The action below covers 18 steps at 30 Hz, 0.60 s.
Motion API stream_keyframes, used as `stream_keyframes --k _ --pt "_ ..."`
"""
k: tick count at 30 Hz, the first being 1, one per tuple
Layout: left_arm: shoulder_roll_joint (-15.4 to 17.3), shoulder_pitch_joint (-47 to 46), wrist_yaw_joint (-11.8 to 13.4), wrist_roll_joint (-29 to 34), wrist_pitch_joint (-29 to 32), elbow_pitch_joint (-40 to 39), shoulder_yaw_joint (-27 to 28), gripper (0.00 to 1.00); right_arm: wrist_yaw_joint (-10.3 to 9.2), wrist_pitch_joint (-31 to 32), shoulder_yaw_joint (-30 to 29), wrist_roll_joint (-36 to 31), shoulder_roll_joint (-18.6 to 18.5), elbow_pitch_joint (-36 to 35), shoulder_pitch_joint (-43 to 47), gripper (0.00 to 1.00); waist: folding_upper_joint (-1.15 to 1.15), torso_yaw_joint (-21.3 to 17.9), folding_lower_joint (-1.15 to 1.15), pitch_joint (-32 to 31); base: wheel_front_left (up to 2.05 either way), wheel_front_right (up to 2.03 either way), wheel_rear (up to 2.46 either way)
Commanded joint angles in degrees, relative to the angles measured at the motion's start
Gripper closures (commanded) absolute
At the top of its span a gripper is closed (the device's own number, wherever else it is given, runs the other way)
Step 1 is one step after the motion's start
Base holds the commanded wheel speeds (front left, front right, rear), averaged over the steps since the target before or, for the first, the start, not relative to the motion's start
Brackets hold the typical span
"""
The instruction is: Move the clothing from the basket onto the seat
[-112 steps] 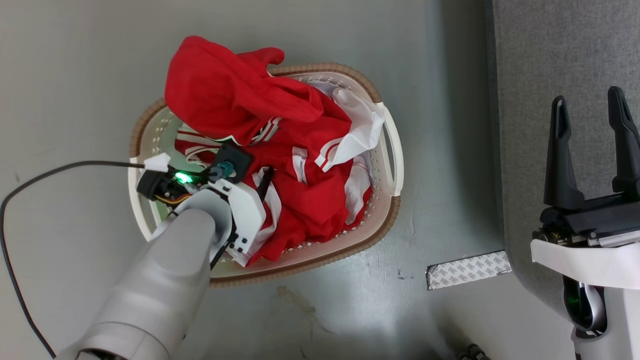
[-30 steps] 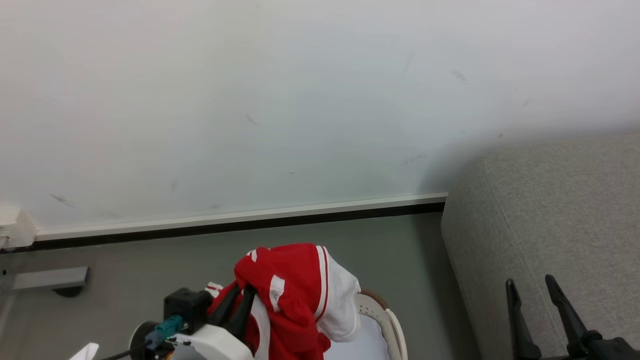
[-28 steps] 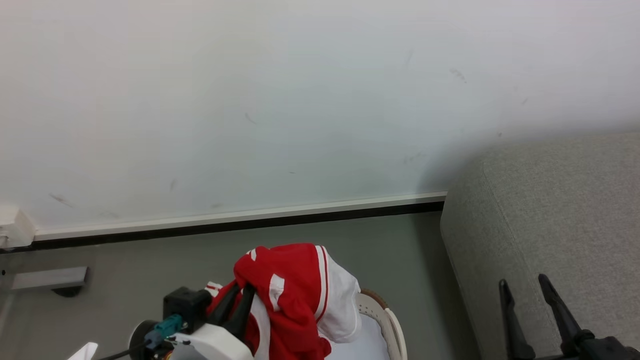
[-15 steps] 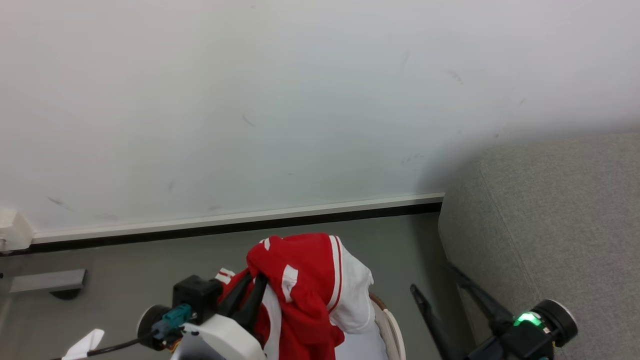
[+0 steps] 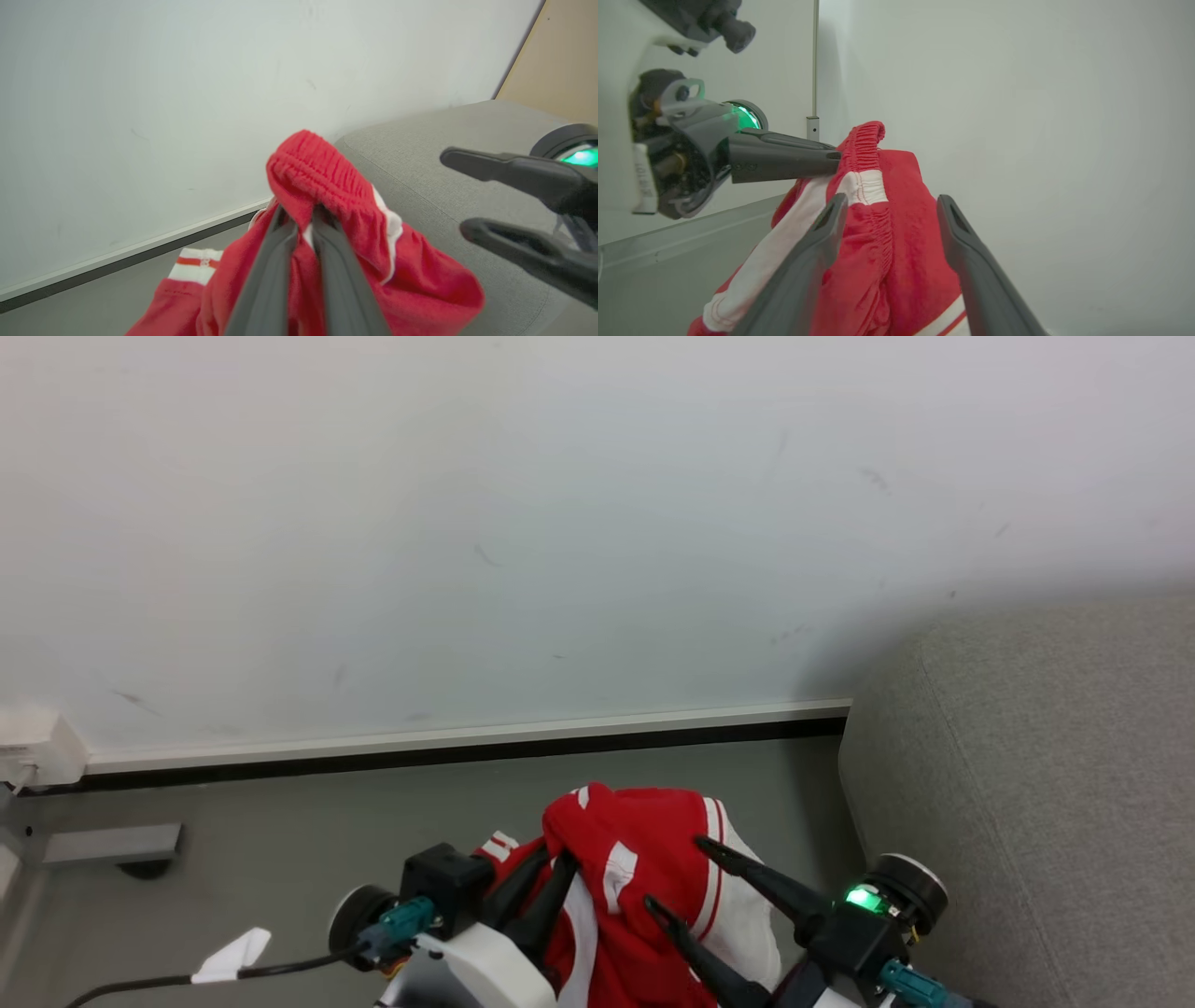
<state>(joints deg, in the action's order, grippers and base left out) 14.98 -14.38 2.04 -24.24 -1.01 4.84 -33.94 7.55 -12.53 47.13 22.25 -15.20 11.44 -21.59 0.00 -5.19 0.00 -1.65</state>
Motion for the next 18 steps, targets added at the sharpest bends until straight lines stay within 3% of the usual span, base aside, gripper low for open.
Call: stream_keyframes --k 1,18 --pt "-0.23 -0.83 -0.17 0.94 0.18 -0.5 -0.13 1.0 -0.12 -0.39 0.58 0.72 0.14 0.93 -1.03 0.0 0.0 0.27 0.0 -0.04 0.0 0.0 0.0" --pt "-2.01 -0.81 -3.64 -0.76 3.17 -3.74 -5.79 1.0 -0.12 -2.67 6.13 5.96 3.49 13.08 -4.93 0.0 0.0 1.94 0.0 -0.12 0.0 0.0 0.0"
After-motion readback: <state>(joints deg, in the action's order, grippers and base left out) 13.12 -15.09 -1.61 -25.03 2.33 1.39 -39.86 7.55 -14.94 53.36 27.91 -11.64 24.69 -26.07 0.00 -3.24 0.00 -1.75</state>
